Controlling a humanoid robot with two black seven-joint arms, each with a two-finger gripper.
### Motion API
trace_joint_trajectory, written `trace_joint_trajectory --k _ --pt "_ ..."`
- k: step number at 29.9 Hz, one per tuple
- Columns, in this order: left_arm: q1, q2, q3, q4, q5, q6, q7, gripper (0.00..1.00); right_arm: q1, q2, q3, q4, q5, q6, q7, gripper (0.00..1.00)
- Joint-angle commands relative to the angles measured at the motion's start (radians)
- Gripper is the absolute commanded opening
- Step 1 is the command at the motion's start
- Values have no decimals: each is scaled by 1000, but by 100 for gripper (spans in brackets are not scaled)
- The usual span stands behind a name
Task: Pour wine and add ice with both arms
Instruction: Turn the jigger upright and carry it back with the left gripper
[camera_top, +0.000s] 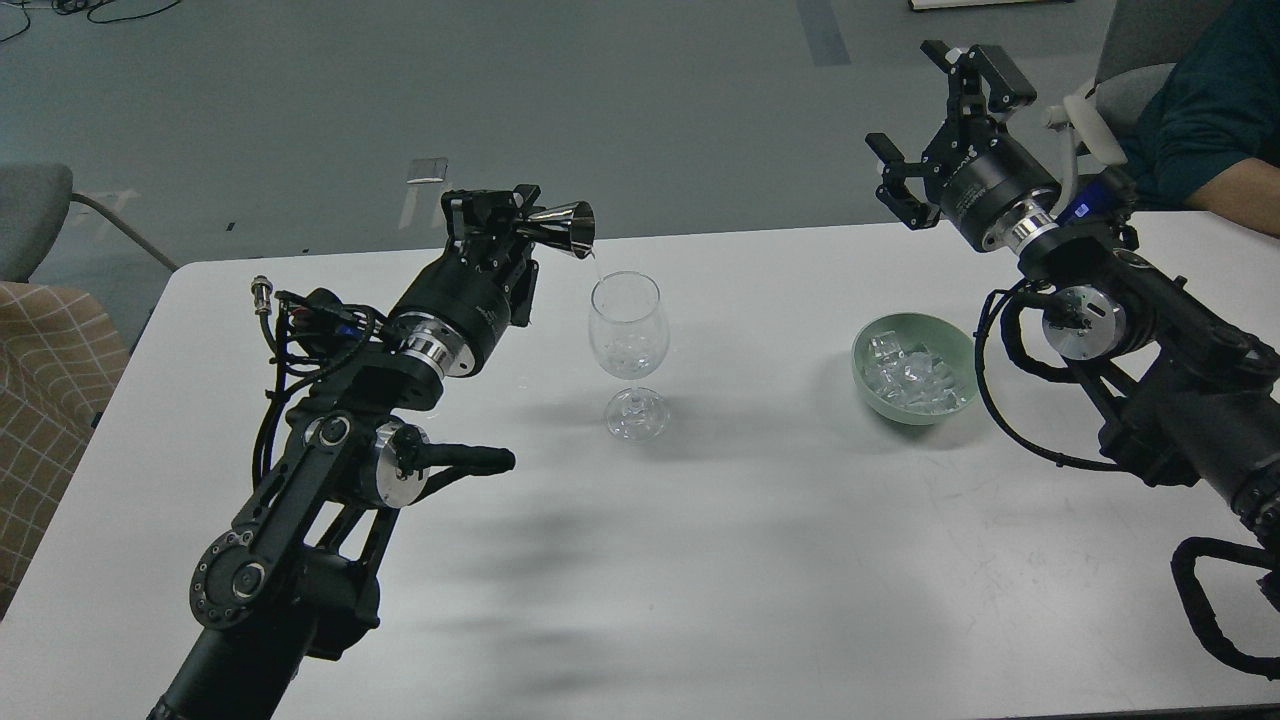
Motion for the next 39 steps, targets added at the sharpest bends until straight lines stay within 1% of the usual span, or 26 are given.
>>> trace_joint_trajectory --k 1,8,12,18,25,28,31,33,38,39 --pt "-6 14 28 0 27 -3 0 0 0 0 2 0 0 0 0 100" --pt "-16 15 29 0 47 -4 0 0 0 -2 2 0 0 0 0 100" --pt "-20 17 29 0 106 -4 -2 0 0 0 2 0 0 0 2 100" --pt "-20 24 72 -3 186 -6 -3 0 0 0 0 0 0 0 2 100" --pt "-29 28 77 -4 200 -6 -2 0 0 -2 0 0 0 0 2 100" --pt "-29 21 60 -4 177 -4 12 0 0 -2 0 0 0 0 2 100" --pt "-29 15 13 -4 3 2 47 0 0 -2 0 0 0 0 2 100" --pt "-29 15 -24 -4 -109 5 57 0 0 -2 0 0 0 0 2 100" --pt "-19 23 -200 -4 -489 1 83 0 0 -2 0 0 0 0 2 100" --pt "-19 23 -201 -4 -490 0 83 0 0 -2 0 0 0 0 2 100"
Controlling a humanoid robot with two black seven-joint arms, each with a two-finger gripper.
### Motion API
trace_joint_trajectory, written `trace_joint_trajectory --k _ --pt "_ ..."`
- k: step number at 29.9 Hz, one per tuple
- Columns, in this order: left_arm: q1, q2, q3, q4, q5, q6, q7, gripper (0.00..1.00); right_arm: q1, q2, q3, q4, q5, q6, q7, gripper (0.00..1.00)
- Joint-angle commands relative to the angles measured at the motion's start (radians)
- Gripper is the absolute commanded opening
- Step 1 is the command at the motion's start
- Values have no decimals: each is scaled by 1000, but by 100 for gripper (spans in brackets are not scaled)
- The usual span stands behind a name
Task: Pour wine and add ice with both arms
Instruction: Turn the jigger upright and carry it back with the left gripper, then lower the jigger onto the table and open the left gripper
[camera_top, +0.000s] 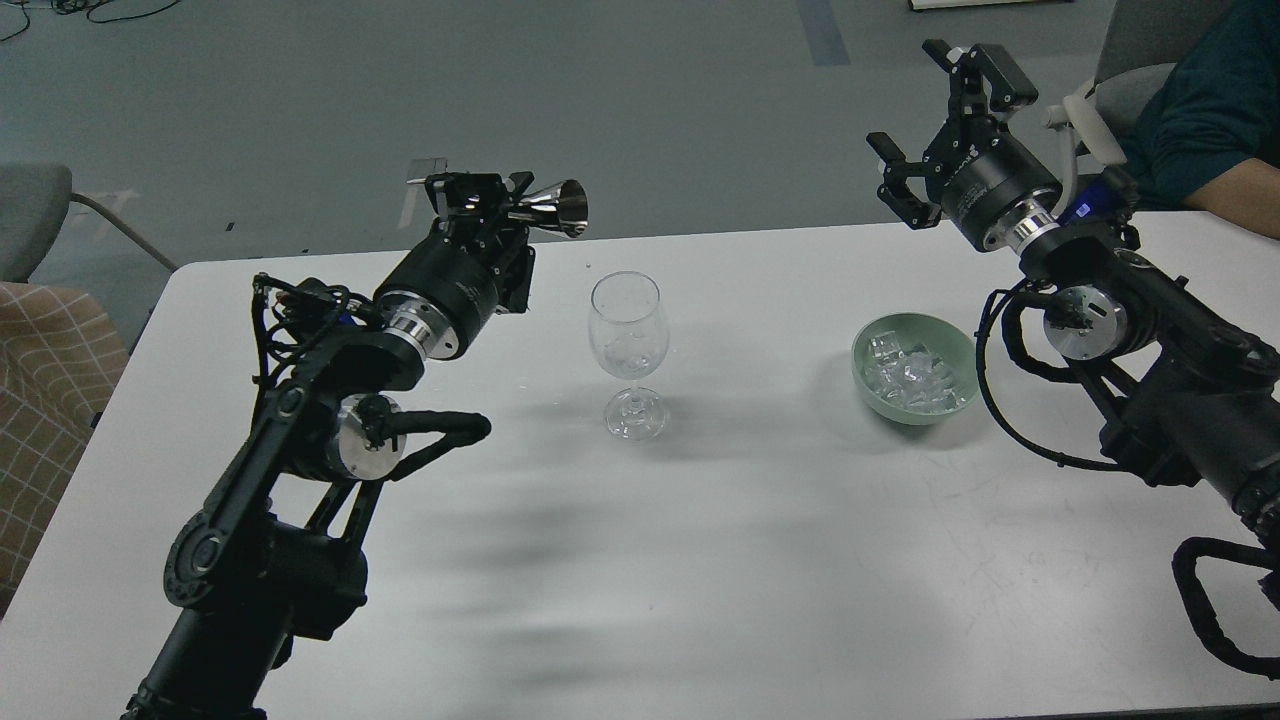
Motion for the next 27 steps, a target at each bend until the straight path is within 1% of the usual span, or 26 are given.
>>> trace_joint_trajectory --k 1,3,5,6,7,9,11,12,14,16,20,24,27 --pt "17 6 -98 0 -212 -8 14 0 0 2 0 -2 0 0 0 100" --pt "32 6 -153 0 -338 -9 16 0 0 2 0 0 0 0 0 100" --pt "98 4 -207 9 -467 -12 13 0 0 2 0 0 0 0 0 100" --pt "98 4 -207 9 -467 -12 13 0 0 2 0 0 0 0 0 100" --pt "133 1 -230 12 -510 -28 11 0 0 2 0 0 0 0 0 100" --pt "193 -7 -265 17 -551 -81 11 0 0 0 0 0 0 0 0 100" --pt "265 -11 -291 28 -574 -153 11 0 0 0 0 0 0 0 0 100" --pt "281 -11 -293 34 -576 -172 11 0 0 0 0 0 0 0 0 100" --pt "298 -19 -294 51 -582 -204 6 0 -2 0 0 0 0 0 -2 100" --pt "307 -43 -299 104 -593 -239 3 0 -3 0 0 0 0 0 -2 100" --pt "307 -62 -321 175 -601 -258 0 0 -5 0 0 0 0 0 -2 100" --pt "307 -63 -333 290 -601 -307 -3 0 -8 0 0 0 0 0 -2 100" --pt "302 -63 -340 347 -601 -325 -10 0 -12 -1 0 0 0 0 -2 100"
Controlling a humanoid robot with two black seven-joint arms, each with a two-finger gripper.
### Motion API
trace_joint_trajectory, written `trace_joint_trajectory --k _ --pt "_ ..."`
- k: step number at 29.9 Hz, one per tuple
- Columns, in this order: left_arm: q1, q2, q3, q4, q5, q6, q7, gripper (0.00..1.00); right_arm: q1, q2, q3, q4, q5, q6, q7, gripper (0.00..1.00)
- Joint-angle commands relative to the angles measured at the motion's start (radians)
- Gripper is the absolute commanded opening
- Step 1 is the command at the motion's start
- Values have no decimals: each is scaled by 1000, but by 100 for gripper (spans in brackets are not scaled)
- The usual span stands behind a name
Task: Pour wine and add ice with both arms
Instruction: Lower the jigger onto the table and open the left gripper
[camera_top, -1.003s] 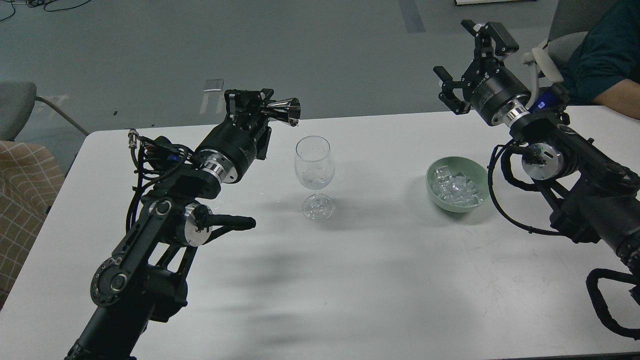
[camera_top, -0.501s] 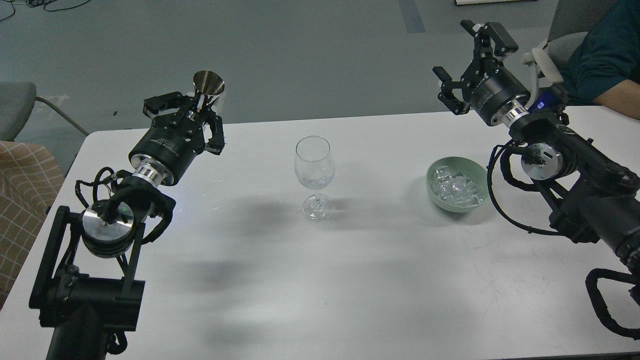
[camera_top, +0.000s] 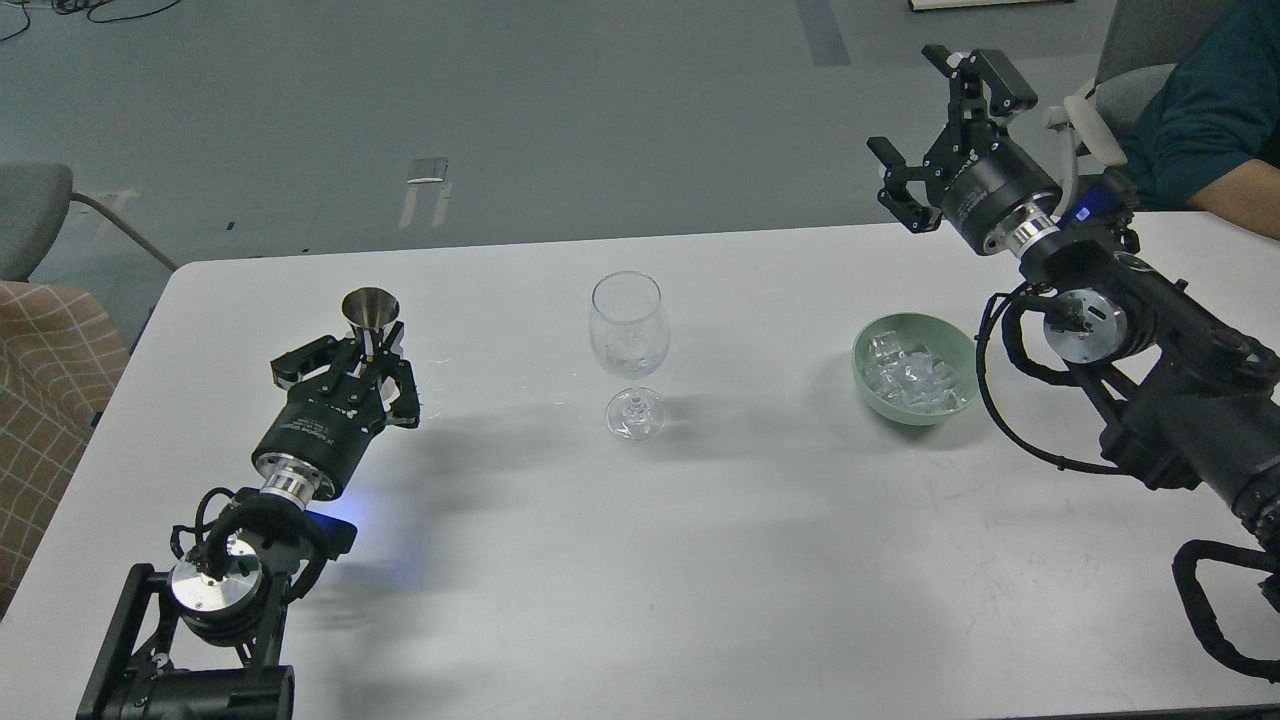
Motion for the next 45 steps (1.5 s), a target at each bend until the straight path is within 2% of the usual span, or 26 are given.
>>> trace_joint_trajectory --k 1,8,17,24,27,29,45 --pt "-6 0 -12 79 0 -32 -15 0 -4 -3 0 0 0 0 0 100" --pt "-12 0 -14 119 0 -54 -21 0 -11 -6 0 2 0 0 -2 100" --pt "-15 0 -20 133 1 -54 -21 10 -18 -6 0 2 -2 0 0 100" --pt "-15 0 -20 135 1 -54 -22 13 -18 -4 0 2 -2 0 0 100" --pt "-16 0 -20 135 1 -54 -24 18 -18 -3 0 2 -2 0 0 100" --pt "-16 0 -17 141 3 -52 -35 26 -18 -4 0 2 -2 0 0 100" --pt "-32 0 -11 158 12 -45 -38 27 -18 -4 0 2 -2 0 0 100"
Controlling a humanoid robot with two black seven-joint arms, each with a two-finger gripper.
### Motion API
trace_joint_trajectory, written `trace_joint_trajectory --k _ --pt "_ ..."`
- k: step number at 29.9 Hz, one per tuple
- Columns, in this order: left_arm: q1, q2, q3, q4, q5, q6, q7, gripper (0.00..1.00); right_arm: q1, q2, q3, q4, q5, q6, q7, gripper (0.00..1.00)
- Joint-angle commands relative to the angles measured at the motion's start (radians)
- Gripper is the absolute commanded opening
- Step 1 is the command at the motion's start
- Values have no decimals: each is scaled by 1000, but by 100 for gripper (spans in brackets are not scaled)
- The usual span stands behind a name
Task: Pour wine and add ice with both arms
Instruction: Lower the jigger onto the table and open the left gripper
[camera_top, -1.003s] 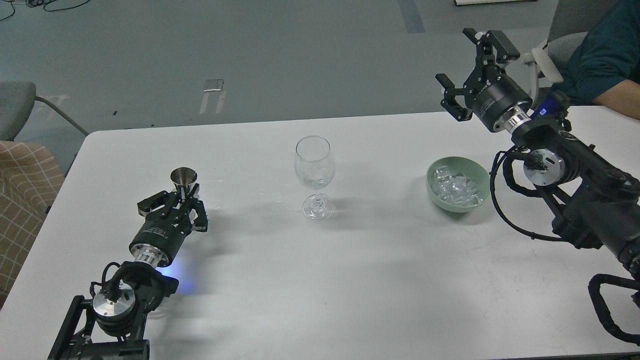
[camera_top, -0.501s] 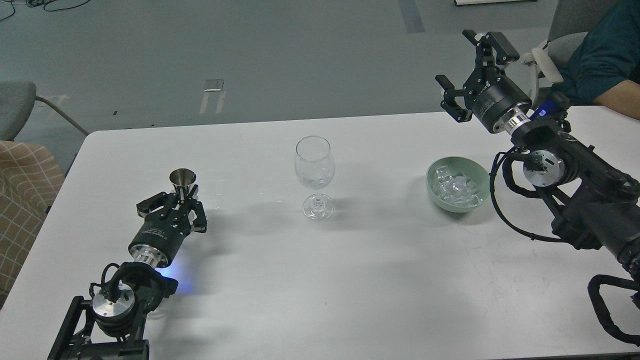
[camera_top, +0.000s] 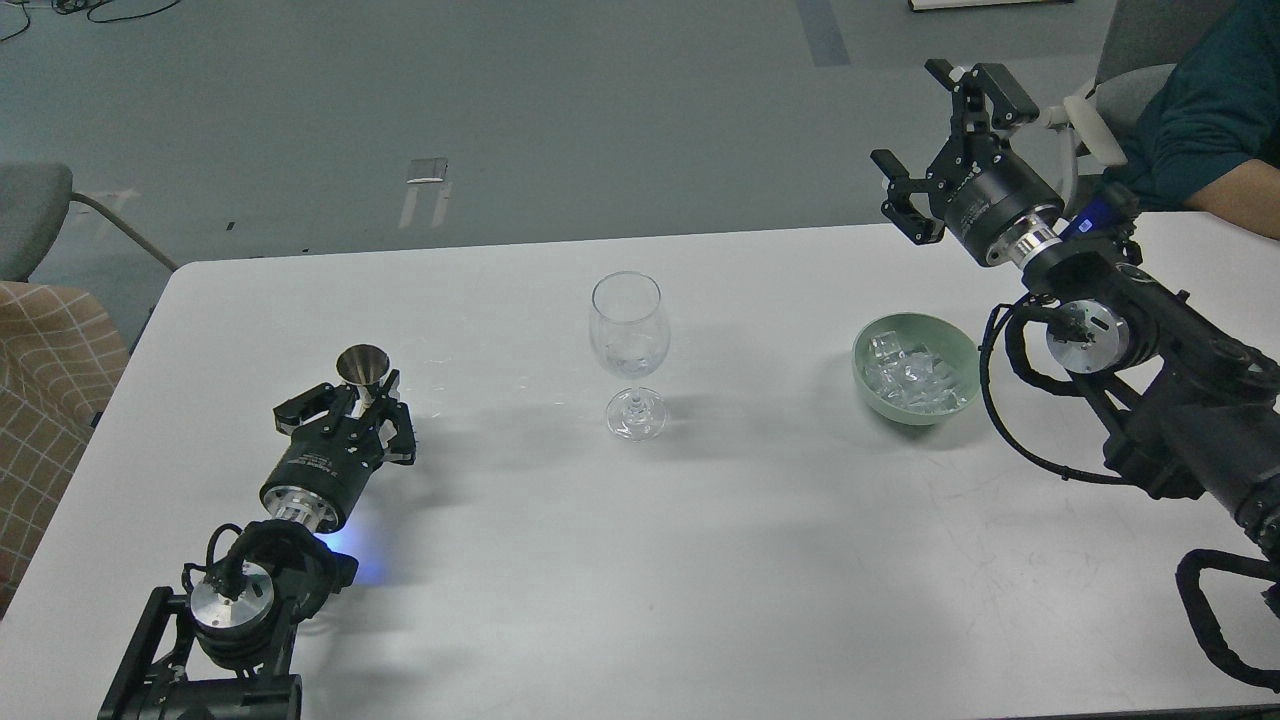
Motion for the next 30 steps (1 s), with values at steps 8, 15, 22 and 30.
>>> trace_joint_trajectory --k 8,15,22,30 --pt "-5 0 1 0 4 4 0 37 0 0 0 0 0 0 0 100" --pt "-8 0 1 13 6 4 0 37 0 1 0 0 0 0 0 100" --pt "-14 0 1 13 7 4 -1 38 0 1 0 0 0 0 0 100" --pt "-16 0 1 13 7 4 -1 59 0 1 0 0 0 0 0 100"
